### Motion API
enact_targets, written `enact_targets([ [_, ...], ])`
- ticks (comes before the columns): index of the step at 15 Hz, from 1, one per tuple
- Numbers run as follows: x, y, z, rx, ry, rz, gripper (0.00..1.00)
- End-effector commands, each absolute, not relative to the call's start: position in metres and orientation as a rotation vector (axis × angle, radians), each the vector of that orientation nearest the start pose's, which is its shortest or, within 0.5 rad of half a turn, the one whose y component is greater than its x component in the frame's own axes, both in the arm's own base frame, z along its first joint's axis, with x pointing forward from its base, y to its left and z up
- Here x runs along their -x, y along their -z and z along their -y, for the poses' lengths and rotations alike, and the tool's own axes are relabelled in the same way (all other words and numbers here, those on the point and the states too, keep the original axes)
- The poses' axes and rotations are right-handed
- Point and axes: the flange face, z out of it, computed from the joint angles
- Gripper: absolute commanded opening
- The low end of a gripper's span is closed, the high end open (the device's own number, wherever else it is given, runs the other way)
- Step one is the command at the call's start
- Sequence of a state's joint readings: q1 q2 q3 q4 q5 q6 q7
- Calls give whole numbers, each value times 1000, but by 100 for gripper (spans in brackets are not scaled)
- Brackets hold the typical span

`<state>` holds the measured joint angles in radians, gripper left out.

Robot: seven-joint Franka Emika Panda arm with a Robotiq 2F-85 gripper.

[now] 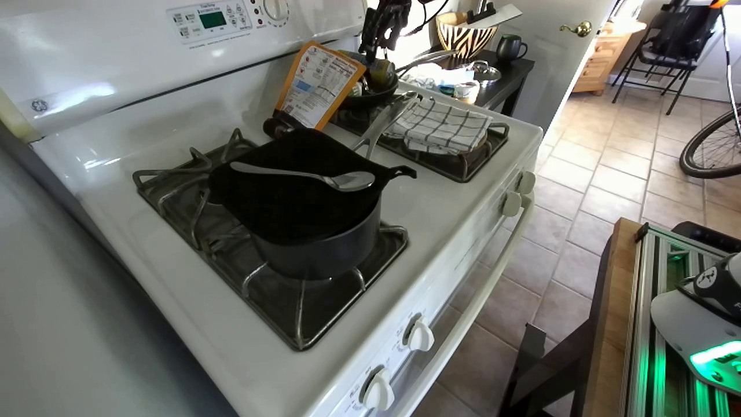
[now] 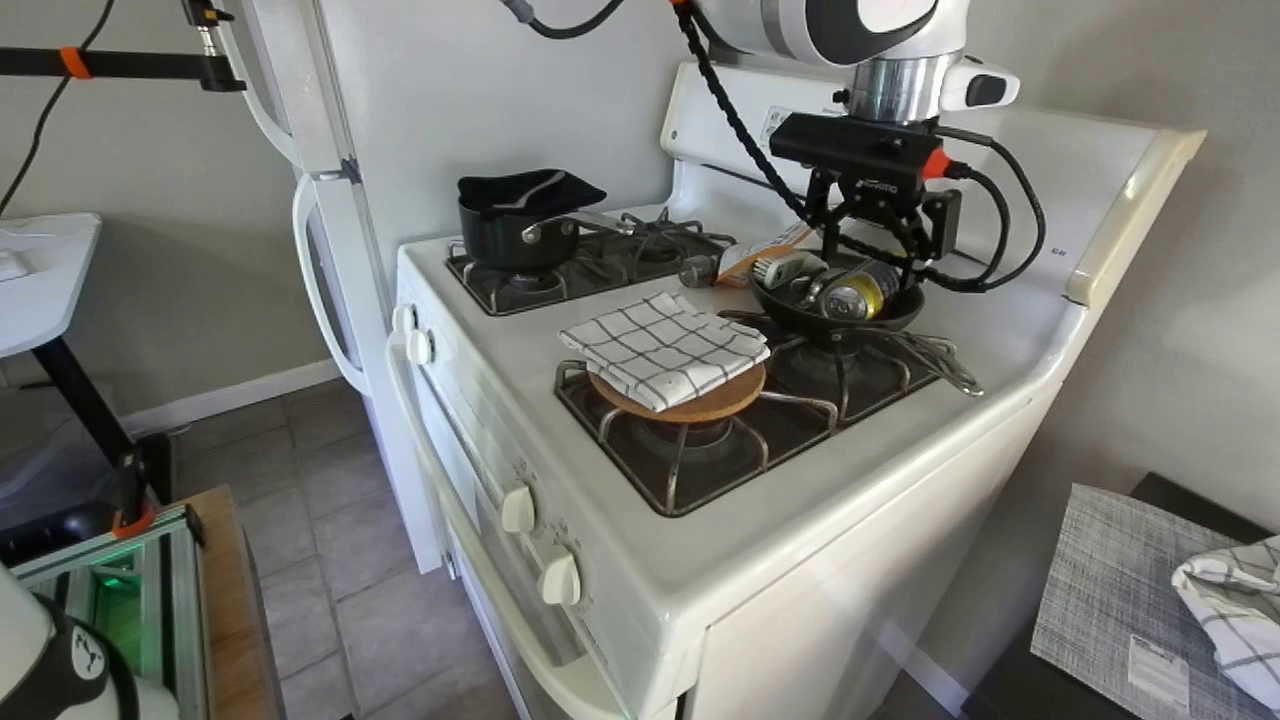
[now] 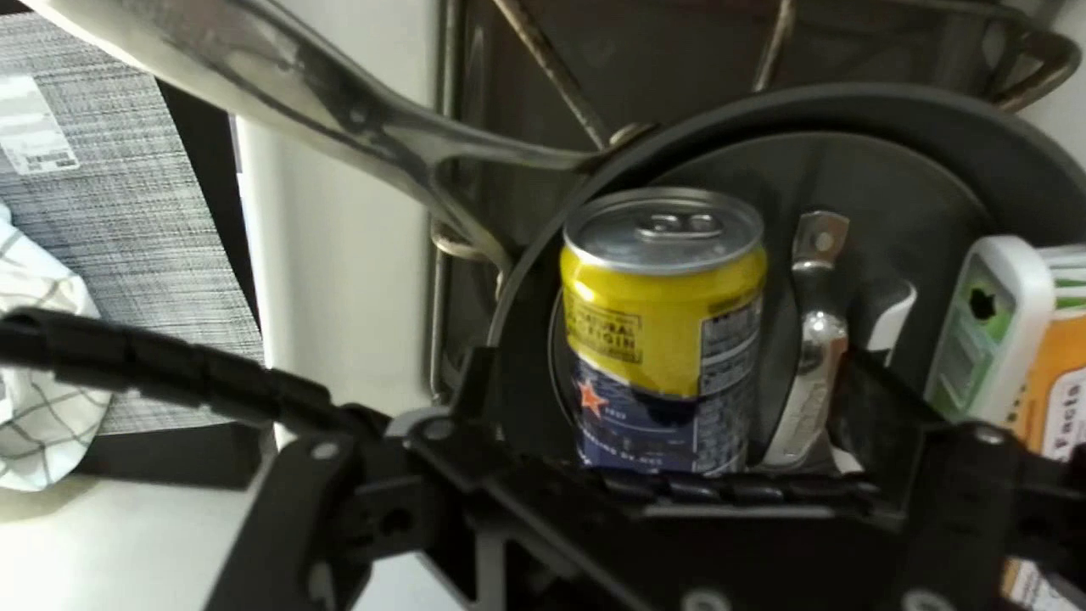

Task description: Pick up the yellow can and place it standing the right way up on the middle white surface of the stove

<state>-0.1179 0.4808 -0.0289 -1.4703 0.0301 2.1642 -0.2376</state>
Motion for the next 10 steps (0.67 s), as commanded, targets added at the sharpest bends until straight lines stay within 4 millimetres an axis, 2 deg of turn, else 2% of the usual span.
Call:
enact_targets([
  [1,-718,-408,98,3171,347,172,100],
  [5,-715,-401,98,3152,294,227,100],
  [10,-706,-403,103,3151,227,363,100],
])
